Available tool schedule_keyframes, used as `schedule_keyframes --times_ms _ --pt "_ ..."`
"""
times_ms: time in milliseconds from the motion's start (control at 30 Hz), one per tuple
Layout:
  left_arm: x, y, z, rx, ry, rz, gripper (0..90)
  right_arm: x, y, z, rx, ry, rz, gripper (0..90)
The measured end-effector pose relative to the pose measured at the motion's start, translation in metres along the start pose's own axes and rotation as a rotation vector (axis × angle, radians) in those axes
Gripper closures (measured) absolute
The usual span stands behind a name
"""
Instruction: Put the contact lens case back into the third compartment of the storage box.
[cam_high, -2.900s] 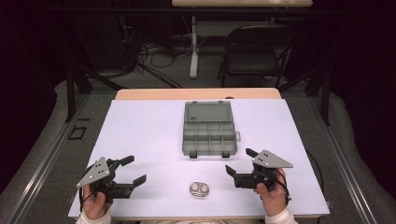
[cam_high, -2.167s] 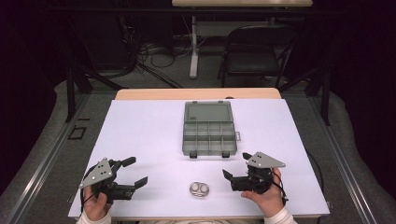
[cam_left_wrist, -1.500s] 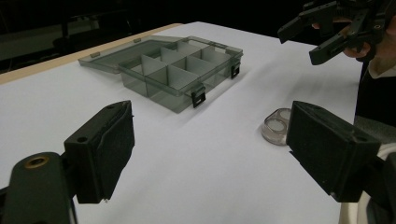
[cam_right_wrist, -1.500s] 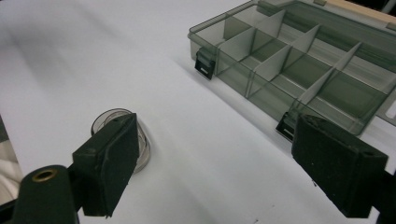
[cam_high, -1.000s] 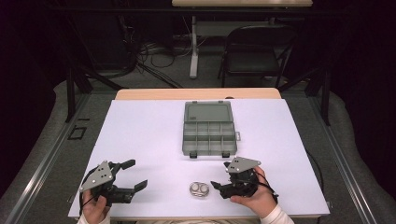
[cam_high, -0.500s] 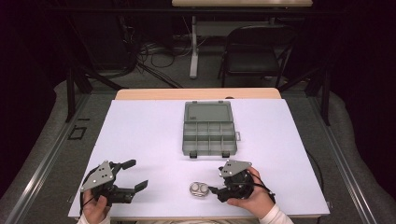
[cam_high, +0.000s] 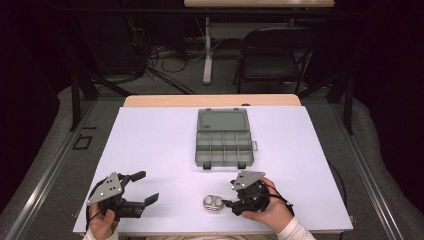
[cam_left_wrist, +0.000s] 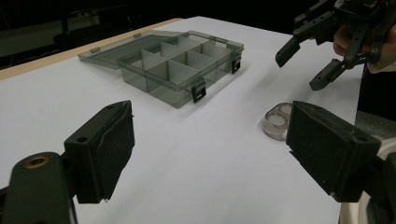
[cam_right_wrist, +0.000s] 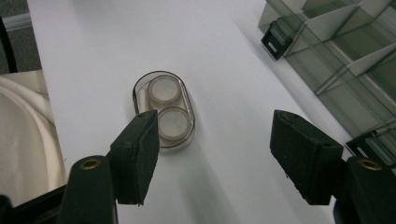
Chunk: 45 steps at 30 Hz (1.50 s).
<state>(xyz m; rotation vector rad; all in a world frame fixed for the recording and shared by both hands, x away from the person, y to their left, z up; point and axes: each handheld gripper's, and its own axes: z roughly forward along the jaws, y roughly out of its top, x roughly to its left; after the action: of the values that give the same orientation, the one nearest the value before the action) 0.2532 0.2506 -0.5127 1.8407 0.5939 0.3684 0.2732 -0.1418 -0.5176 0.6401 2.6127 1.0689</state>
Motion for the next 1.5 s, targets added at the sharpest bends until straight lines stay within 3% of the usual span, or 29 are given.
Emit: schedule_keyframes --times_ms 367,900,1500 --pt "0.000 0.000 0.000 0.003 -0.002 0.001 15.9 0.007 0.008 0.015 0.084 0.052 -0.031 31.0" --pt "0.000 0.000 0.001 0.007 -0.001 0.002 15.9 0.015 0.029 0.035 0.111 0.101 -0.091 30.2" --pt "0.000 0.000 0.001 0.008 -0.001 0.002 15.9 0.020 0.039 0.048 0.149 0.133 -0.113 27.6"
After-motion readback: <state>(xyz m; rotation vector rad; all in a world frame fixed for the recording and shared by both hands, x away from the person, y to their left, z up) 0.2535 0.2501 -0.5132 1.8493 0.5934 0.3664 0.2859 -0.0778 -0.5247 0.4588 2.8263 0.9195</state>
